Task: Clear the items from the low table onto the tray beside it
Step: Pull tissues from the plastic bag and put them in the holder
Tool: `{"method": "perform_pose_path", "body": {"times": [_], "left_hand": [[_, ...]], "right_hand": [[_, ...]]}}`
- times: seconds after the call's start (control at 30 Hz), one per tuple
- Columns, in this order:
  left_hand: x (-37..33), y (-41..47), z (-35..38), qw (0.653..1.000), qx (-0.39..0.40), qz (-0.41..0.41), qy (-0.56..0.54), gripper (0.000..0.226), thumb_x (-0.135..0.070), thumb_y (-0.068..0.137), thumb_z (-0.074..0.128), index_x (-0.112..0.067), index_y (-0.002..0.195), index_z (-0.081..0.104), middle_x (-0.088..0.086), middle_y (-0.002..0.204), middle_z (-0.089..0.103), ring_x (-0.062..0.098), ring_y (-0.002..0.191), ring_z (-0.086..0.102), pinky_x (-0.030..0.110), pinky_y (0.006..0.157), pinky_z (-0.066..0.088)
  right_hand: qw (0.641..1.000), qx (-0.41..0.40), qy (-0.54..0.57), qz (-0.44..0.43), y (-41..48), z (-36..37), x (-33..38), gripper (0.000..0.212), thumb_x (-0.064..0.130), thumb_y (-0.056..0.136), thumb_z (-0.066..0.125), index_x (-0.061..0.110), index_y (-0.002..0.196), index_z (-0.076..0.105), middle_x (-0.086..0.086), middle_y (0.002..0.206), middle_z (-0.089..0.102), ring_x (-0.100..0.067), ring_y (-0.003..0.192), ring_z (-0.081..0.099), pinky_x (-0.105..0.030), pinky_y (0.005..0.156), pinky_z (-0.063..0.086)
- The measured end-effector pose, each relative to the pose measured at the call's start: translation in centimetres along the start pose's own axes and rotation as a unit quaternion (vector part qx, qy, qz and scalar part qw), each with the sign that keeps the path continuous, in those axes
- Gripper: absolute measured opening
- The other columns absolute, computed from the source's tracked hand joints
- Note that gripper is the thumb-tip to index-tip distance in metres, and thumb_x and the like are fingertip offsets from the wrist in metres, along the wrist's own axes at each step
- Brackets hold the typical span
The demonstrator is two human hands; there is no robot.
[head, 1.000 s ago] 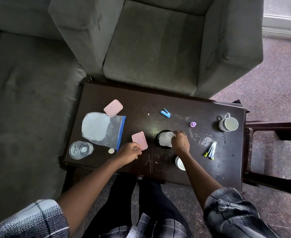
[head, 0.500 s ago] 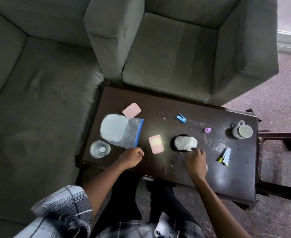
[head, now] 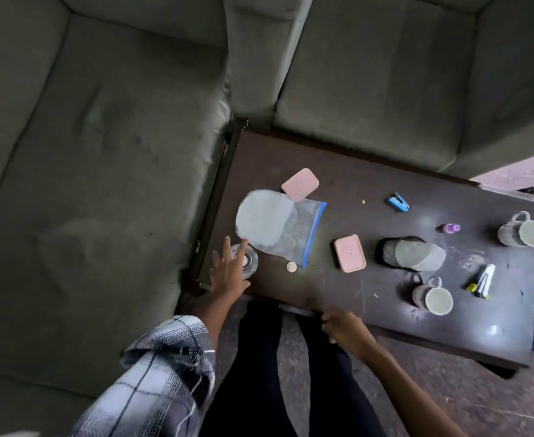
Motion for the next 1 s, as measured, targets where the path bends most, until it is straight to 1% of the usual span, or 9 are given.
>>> {"method": "perform_pose_path", "body": {"times": [0.2, 0.3, 0.37, 0.43, 0.5, 0.63, 0.73, 0.83, 1.0], "left_hand": [[-0.1, 0.4, -0.1, 0.998, -0.018, 0.0, -0.053, 0.082, -0.02, 0.072, 0.074, -0.035, 0.137, 0.027, 0.006, 0.141, 0.028, 0.034, 0.117, 0.047, 0.042, 0.081, 0.05], [-0.3, -0.7, -0.6, 0.999, -0.024, 0.017, -0.034, 0.08, -0.02, 0.07, 0.074, -0.034, 0.135, 0.03, 0.004, 0.136, 0.032, 0.032, 0.113, 0.051, 0.041, 0.079, 0.051], [-1.0, -1.8, -1.0, 0.998, -0.043, 0.044, -0.006, 0.08, -0.022, 0.069, 0.073, -0.034, 0.136, 0.03, 0.004, 0.133, 0.035, 0.029, 0.109, 0.053, 0.04, 0.078, 0.052], [-2.3, -2.7, -1.8, 0.994, -0.064, 0.083, 0.023, 0.077, -0.025, 0.069, 0.07, -0.034, 0.136, 0.032, 0.004, 0.129, 0.04, 0.028, 0.103, 0.056, 0.038, 0.079, 0.052], [-4.2, -3.4, -2.9, 0.988, -0.078, 0.123, 0.042, 0.075, -0.028, 0.069, 0.067, -0.032, 0.136, 0.035, 0.007, 0.127, 0.044, 0.028, 0.099, 0.06, 0.038, 0.081, 0.052], [-10.0, -3.9, -5.2, 0.977, -0.087, 0.178, 0.075, 0.075, -0.031, 0.07, 0.068, -0.03, 0.137, 0.035, 0.006, 0.129, 0.045, 0.03, 0.096, 0.063, 0.037, 0.083, 0.049], [-14.8, -3.4, -6.5, 0.974, -0.09, 0.196, 0.076, 0.077, -0.032, 0.071, 0.067, -0.031, 0.139, 0.032, 0.005, 0.129, 0.044, 0.029, 0.097, 0.062, 0.036, 0.082, 0.047], [-19.5, -1.9, -7.1, 0.971, -0.086, 0.214, 0.069, 0.081, -0.032, 0.071, 0.067, -0.033, 0.143, 0.028, 0.004, 0.135, 0.04, 0.028, 0.106, 0.059, 0.036, 0.086, 0.046], [-26.0, 2.6, -7.3, 0.967, -0.097, 0.231, 0.044, 0.085, -0.037, 0.068, 0.07, -0.035, 0.141, 0.028, 0.003, 0.134, 0.042, 0.025, 0.115, 0.055, 0.033, 0.091, 0.045]], "right_hand": [[0.999, 0.003, 0.023, 0.041, -0.5, 1.7, -0.8, 0.027, 0.007, 0.083, 0.057, 0.029, 0.069, 0.051, 0.003, 0.065, 0.055, -0.011, 0.054, 0.053, -0.024, 0.065, 0.045], [0.999, -0.006, 0.022, 0.038, -0.9, 0.9, -1.2, 0.008, 0.005, 0.083, 0.054, 0.009, 0.084, 0.06, -0.004, 0.063, 0.057, -0.012, 0.053, 0.052, -0.023, 0.064, 0.044], [0.999, -0.02, 0.031, 0.029, -1.3, -0.3, -1.1, 0.016, 0.005, 0.083, 0.051, 0.004, 0.094, 0.063, -0.008, 0.072, 0.06, -0.012, 0.053, 0.051, -0.015, 0.057, 0.041], [0.997, -0.046, 0.055, 0.023, -1.6, -2.0, -1.1, 0.013, 0.005, 0.084, 0.051, 0.011, 0.088, 0.062, -0.005, 0.077, 0.059, -0.007, 0.051, 0.05, -0.006, 0.047, 0.036], [0.994, -0.067, 0.086, 0.009, -1.9, -3.9, -1.1, 0.019, 0.003, 0.084, 0.051, 0.017, 0.073, 0.055, 0.0, 0.068, 0.057, -0.008, 0.049, 0.051, -0.006, 0.044, 0.036], [0.987, -0.115, 0.112, -0.028, -1.8, -9.3, -1.2, 0.019, 0.005, 0.083, 0.055, 0.023, 0.076, 0.059, 0.01, 0.061, 0.058, 0.001, 0.049, 0.054, -0.014, 0.053, 0.041], [0.975, -0.164, 0.125, -0.077, -1.1, -14.7, -1.1, 0.022, 0.001, 0.081, 0.054, 0.02, 0.077, 0.064, 0.008, 0.064, 0.061, -0.005, 0.056, 0.058, -0.025, 0.061, 0.046], [0.961, -0.218, 0.135, -0.103, -0.1, -20.3, -1.1, 0.018, 0.0, 0.081, 0.055, 0.014, 0.083, 0.065, -0.001, 0.075, 0.066, -0.022, 0.075, 0.065, -0.037, 0.077, 0.05], [0.964, -0.252, 0.009, -0.09, 4.3, -27.7, -1.5, 0.023, 0.005, 0.081, 0.056, 0.0, 0.1, 0.068, -0.015, 0.107, 0.068, -0.03, 0.102, 0.061, -0.031, 0.085, 0.043]]}}
Point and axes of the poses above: each hand's wrist, its own y-axis towards the middle knuckle, its own z-axis out of the palm, x = y × z, the point moved 4 cm from there along y, towards the middle knuckle
